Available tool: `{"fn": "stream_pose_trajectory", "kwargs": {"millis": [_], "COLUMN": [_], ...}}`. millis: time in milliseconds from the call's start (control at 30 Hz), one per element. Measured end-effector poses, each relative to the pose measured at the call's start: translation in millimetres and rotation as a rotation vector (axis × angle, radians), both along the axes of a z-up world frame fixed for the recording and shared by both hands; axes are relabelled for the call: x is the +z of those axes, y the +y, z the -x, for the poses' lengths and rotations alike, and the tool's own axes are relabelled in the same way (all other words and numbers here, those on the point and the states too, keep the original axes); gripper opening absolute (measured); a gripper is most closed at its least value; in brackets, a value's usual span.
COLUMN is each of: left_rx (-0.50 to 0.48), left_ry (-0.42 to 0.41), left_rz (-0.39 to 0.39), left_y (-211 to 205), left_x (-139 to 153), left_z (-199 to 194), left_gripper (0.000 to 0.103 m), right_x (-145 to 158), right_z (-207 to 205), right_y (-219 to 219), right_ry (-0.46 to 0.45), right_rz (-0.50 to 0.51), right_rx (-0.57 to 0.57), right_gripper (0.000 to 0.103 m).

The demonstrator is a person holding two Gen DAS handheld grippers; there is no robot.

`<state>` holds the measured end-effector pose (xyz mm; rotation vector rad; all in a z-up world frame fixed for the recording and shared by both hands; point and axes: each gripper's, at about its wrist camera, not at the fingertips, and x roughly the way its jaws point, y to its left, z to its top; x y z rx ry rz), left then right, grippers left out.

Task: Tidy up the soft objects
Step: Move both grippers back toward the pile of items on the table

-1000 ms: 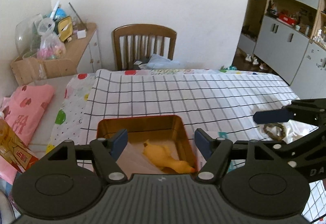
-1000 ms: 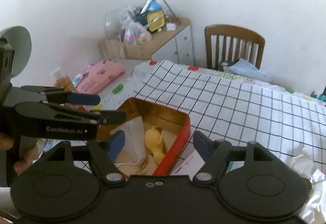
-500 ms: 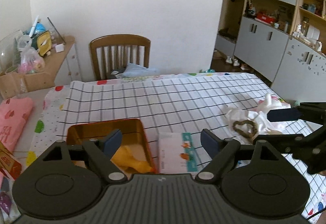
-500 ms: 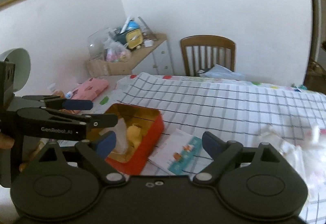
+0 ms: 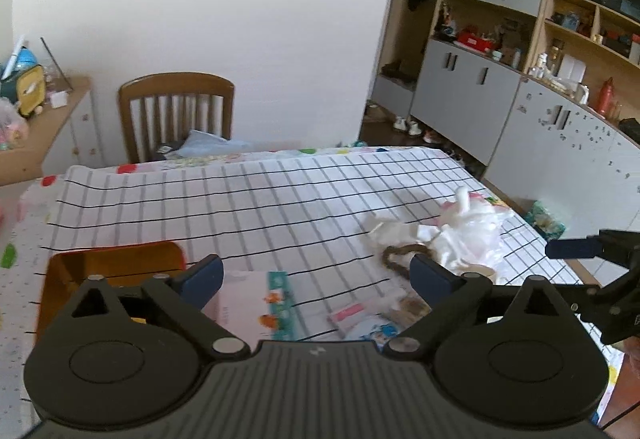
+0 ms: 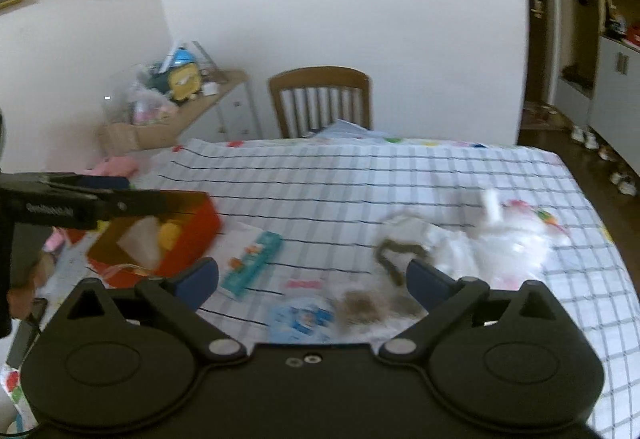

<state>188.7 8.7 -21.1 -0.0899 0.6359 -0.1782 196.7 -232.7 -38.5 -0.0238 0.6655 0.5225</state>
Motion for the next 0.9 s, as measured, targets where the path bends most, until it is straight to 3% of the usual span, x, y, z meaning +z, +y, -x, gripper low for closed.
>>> {"fn": "stream_pose_trajectory", "kwargs": {"millis": [333,500,667,900], "left_rx": [-0.021,-0.051,-0.076,-0.157], "left_ry": [-0.017,0.072,0.119,0.108], "left_rz": [-0.014,-0.019,-0.004,-0.105], "left_y": [-46.5,-65.3,-87.0,-126.3], "left_x": [-19.3,-40.2,-65.9,-96.2], "left_z": [-30.8,-48.3,-60.6,-65.9], "left_gripper": [0.1,0.1,0.1,0.1], "right_x": [-24.8,-37.8,-52.3,-75.1], "right_z": [-7.4,-18.7,-34.5,-63.1], "right_y": [-37.6,-48.4,-61.5,-77.2], "right_ry": [0.009,0.024,0.063,0.121], "right_rz": [0.073,0.105,0.111,0.112], "right_rx": [-0.071,-0.074,-0.096,-0.115], "right_gripper": [0.1,0.099,0.09,0.075]}}
